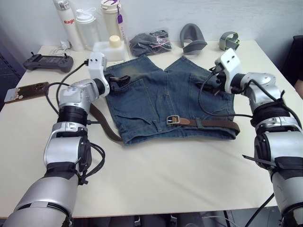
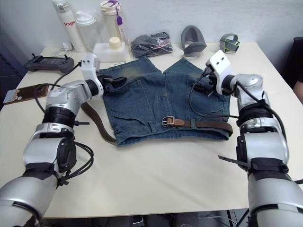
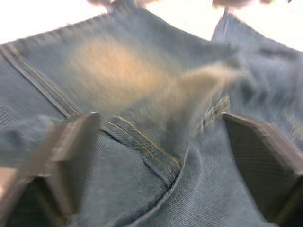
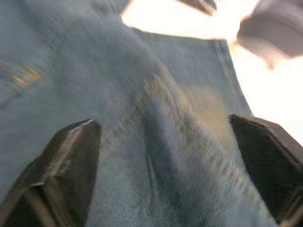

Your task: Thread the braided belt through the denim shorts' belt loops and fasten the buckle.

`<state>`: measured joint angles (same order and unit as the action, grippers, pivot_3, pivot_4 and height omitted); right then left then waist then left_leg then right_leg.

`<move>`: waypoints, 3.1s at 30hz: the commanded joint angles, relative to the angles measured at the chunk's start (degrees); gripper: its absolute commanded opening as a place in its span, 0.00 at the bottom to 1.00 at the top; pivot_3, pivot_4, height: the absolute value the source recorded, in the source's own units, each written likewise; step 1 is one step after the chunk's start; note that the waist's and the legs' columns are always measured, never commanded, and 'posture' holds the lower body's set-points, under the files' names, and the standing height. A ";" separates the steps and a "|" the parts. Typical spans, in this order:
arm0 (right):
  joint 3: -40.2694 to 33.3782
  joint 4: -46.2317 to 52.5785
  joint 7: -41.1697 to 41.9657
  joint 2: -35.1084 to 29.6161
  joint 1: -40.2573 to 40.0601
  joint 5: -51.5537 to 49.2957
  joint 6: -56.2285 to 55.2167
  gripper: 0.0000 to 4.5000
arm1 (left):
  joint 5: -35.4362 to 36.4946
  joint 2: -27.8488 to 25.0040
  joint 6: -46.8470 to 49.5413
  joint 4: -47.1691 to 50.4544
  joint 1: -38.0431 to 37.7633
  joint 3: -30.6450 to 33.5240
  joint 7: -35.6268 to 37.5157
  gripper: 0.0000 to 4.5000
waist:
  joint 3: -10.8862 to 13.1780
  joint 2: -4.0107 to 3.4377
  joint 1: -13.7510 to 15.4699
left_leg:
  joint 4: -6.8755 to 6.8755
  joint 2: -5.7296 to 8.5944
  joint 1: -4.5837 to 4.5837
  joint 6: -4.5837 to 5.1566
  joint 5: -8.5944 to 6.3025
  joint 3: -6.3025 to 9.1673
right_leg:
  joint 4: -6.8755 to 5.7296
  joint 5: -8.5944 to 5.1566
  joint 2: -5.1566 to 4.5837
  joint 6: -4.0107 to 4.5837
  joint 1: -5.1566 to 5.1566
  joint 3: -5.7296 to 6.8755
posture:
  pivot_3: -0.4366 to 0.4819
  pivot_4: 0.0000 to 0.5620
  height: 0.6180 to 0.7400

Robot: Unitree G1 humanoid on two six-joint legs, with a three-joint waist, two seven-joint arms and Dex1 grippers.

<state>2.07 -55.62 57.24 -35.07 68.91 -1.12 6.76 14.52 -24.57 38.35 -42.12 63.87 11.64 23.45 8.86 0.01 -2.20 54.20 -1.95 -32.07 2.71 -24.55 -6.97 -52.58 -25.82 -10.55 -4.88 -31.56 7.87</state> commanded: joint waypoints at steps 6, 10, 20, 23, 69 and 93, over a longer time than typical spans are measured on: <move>-0.13 49.42 20.81 -8.83 -12.90 -23.99 40.98 1.00 | -1.69 -0.73 33.39 34.96 -10.18 11.58 -22.52 0.99 | 0.06 0.02 0.83 | -0.69 0.14 0.05 -0.08 0.46 0.30 | 0.63 0.13 0.17 -0.16 0.15 -0.11 | 0.48 0.27 0.25; 0.36 54.22 20.21 -8.74 -13.56 -26.92 44.97 1.00 | -6.26 6.07 38.03 36.47 -9.35 15.15 -33.02 0.99 | 0.15 0.22 2.36 | -1.00 0.31 0.92 -0.06 0.75 0.35 | 1.03 0.47 0.06 -0.31 1.08 -0.03 | 0.48 0.27 0.25; -0.25 55.68 18.42 -9.79 -13.57 -28.92 45.31 1.00 | -9.15 14.10 27.80 25.78 -6.02 20.30 -44.34 0.99 | 0.43 0.70 3.48 | -1.17 0.41 0.84 -0.07 0.75 0.42 | 1.59 0.85 -0.02 -0.53 1.19 0.10 | 0.48 0.27 0.25; -0.86 56.33 17.71 -10.78 -13.77 -30.01 46.15 1.00 | -9.11 14.78 24.91 23.06 -4.26 18.71 -44.90 0.99 | 0.46 0.76 3.63 | -1.17 0.41 0.83 -0.09 0.78 0.42 | 1.59 0.86 -0.03 -0.53 1.20 0.14 | 0.48 0.27 0.25; 3.37 71.10 3.97 -11.04 -21.06 -14.65 19.28 1.00 | -4.86 -12.40 -25.43 40.88 -19.23 -23.70 29.67 0.01 | 1.09 0.36 2.07 | -2.15 0.42 0.93 -0.09 1.43 0.89 | 2.83 1.19 0.03 -0.29 1.83 1.08 | 0.48 0.27 0.25; 10.55 61.99 0.46 -8.52 -22.46 2.97 -5.66 0.00 | 5.90 -9.33 -9.16 33.43 -14.13 -9.80 30.38 0.19 | 1.15 0.38 2.03 | -2.15 0.56 0.85 0.11 1.60 1.16 | 2.80 1.22 -0.07 -0.33 1.95 1.27 | 0.48 0.27 0.25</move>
<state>14.84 6.31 58.88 -42.91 46.57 0.82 3.95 16.72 -31.87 23.52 -7.79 47.71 -5.01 55.91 10.01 0.39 -0.17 52.05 -1.39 -31.23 2.82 -22.93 -5.80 -49.79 -24.60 -10.62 -5.21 -29.61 9.14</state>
